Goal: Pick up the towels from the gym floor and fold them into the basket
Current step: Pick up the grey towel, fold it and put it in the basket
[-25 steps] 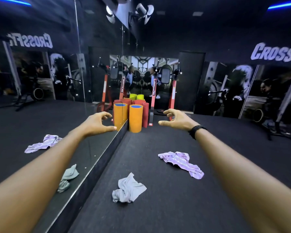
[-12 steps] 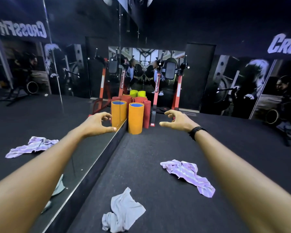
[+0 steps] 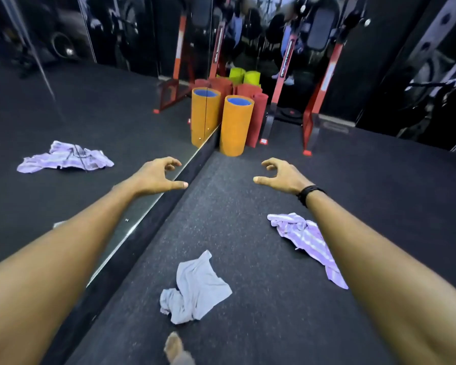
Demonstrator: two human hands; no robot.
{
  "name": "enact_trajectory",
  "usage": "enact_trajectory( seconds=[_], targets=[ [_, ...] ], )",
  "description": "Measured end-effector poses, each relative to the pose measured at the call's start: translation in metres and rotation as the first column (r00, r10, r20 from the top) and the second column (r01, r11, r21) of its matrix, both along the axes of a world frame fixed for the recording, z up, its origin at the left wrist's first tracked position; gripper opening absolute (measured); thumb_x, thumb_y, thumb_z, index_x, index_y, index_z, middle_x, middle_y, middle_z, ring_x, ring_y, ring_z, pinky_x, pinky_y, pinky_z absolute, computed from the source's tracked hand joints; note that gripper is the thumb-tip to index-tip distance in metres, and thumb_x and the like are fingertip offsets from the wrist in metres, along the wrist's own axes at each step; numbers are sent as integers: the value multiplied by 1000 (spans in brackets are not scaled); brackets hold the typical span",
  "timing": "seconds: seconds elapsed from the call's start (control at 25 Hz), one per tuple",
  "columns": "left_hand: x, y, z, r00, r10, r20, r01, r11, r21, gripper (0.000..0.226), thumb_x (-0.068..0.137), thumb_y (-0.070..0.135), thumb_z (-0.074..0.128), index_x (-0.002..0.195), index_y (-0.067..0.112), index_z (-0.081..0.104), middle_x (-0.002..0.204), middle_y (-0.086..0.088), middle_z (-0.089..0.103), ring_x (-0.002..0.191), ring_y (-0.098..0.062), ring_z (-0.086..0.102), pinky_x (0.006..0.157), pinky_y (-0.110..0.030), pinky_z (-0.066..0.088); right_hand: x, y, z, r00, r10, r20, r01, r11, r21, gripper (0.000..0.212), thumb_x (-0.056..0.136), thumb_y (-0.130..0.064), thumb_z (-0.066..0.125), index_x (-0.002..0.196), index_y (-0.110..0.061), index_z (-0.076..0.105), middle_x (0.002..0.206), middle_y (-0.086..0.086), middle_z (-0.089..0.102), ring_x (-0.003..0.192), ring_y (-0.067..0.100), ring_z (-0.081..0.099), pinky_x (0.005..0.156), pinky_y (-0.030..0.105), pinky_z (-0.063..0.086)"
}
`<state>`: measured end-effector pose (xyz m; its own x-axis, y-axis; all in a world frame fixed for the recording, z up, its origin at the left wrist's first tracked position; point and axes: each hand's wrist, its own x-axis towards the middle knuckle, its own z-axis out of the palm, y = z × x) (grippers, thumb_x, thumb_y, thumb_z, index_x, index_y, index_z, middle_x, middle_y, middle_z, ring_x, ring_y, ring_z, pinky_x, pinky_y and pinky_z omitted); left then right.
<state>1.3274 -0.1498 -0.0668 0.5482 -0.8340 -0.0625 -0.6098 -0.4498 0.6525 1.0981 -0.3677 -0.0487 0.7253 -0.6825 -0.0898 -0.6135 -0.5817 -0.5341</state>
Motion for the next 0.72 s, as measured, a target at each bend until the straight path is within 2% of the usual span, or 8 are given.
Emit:
enact_trajectory(
  seconds=[0.16, 0.32, 0.44, 0.6, 0.72],
  targets=[
    [64, -68, -93, 996, -6, -86, 16, 993, 117, 64, 72, 38, 80, 128, 18, 55, 130, -7, 58, 118, -21, 56, 101, -31, 41, 59, -56, -109, 995, -40, -94, 50, 993, 104, 61, 80, -40, 73, 131, -12, 52, 133, 8, 55, 124, 20, 51, 99, 28, 38],
    [116, -142, -220, 978, 12, -208, 54, 949, 310, 65, 74, 35, 80, 130, 15, 54, 130, -7, 58, 119, -21, 55, 99, -27, 38, 103, -113, -260, 956, -37, -292, 110, 965, 236, 62, 80, -42, 73, 130, -13, 51, 134, 7, 55, 124, 23, 51, 103, 39, 42],
    [137, -181, -315, 961, 10, -278, 103, 916, 389, 65, 74, 35, 80, 130, 16, 53, 132, -6, 57, 120, -21, 54, 99, -25, 37, 122, -145, -371, 920, -32, -390, 152, 948, 281, 62, 82, -44, 70, 133, -16, 49, 137, 5, 52, 125, 25, 50, 101, 42, 43],
    [150, -222, -471, 944, 25, -328, 130, 889, 440, 65, 76, 27, 79, 132, 10, 51, 131, -10, 56, 114, -19, 53, 94, -22, 37, 146, -178, -546, 884, 13, -466, 173, 919, 354, 62, 83, -43, 70, 133, -15, 48, 138, 7, 52, 123, 29, 51, 101, 47, 43],
    [151, -238, -594, 920, 49, -389, 146, 877, 457, 65, 77, 25, 78, 134, 10, 49, 127, -7, 55, 106, -12, 48, 87, -20, 34, 151, -192, -678, 869, -6, -495, 237, 883, 404, 51, 85, -35, 69, 128, -13, 52, 132, 9, 56, 118, 28, 55, 99, 45, 45]
  ],
)
